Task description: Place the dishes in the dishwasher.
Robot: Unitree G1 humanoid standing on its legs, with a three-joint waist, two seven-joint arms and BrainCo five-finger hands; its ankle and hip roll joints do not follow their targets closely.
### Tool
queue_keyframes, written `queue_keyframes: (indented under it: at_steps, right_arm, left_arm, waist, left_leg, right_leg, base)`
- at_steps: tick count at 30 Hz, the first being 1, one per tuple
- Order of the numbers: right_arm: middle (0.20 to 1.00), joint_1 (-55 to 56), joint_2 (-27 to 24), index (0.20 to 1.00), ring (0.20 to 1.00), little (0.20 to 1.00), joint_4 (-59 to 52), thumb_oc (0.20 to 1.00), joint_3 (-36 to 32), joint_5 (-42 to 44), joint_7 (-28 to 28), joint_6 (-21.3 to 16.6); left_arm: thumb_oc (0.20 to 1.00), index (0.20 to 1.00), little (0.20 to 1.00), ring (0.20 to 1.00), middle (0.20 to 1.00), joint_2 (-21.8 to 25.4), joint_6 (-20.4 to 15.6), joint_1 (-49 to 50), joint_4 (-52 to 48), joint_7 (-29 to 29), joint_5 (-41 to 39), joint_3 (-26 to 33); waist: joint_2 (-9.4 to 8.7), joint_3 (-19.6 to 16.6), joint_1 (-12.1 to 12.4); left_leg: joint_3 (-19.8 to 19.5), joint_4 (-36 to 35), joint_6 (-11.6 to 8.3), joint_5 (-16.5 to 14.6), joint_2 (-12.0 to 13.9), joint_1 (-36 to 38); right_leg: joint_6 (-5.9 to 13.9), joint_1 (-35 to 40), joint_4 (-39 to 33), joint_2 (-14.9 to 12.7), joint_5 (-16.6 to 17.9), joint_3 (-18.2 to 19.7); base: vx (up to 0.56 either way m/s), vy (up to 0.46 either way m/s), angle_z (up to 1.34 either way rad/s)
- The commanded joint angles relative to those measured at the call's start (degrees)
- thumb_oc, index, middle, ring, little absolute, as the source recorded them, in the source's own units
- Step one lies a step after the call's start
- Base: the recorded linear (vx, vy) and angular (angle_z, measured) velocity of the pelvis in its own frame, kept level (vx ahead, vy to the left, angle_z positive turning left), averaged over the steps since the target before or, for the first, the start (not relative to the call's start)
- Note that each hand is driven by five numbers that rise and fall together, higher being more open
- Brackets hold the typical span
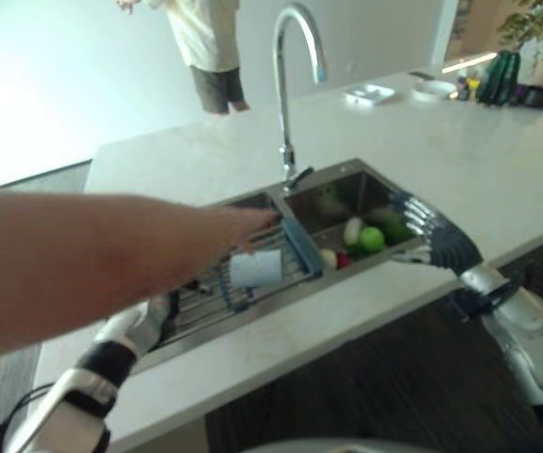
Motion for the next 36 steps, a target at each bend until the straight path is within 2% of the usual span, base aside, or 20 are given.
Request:
queue_keyframes:
  at_steps: [1, 18, 36]
  right_arm:
    - [1.000, -2.7, -0.8, 1.000, 1.000, 1.000, -2.0, 1.000, -2.4, 0.5, 0.5, -3.8]
    - [1.000, -3.2, -2.0, 1.000, 1.000, 1.000, -2.0, 1.000, -2.5, 0.9, 1.1, -3.9]
    - [1.000, -2.5, -2.5, 1.000, 1.000, 1.000, -2.4, 1.000, -3.9, 1.4, 2.7, -3.7]
  left_arm:
    - [1.000, 1.000, 1.000, 1.000, 1.000, 4.3, -1.6, -6.3, 2.0, 1.4, 3.3, 0.4]
    - [1.000, 1.000, 1.000, 1.000, 1.000, 4.6, -3.6, -9.8, 5.3, -0.1, 6.1, -1.9]
    - [1.000, 1.000, 1.000, 1.000, 1.000, 3.8, -5.3, -12.3, 8.2, -2.1, 6.1, -3.4]
  waist:
    - [-1.06, 0.5, -0.1]
    - [-1.33, 0.1, -1.7]
    - [-0.05, 0.2, -4.8]
  left_leg:
    - [0.8, 0.5, 1.06, -2.9, -0.3, 3.2]
    - [2.7, 0.5, 1.21, -3.1, -0.2, 3.7]
    - [5.7, 0.5, 1.46, -3.7, -0.5, 5.1]
  right_leg:
    - [1.35, 2.0, 0.5, -1.2, -0.7, -1.2]
    - [1.51, 1.3, 0.5, -0.8, -0.3, -0.2]
    - [1.73, 1.0, 0.5, -0.8, 0.4, 2.6]
  base:
    - [0.00, 0.010, -0.04]
    - [-0.01, -0.003, -0.04]
    - [0.00, -0.003, -0.09]
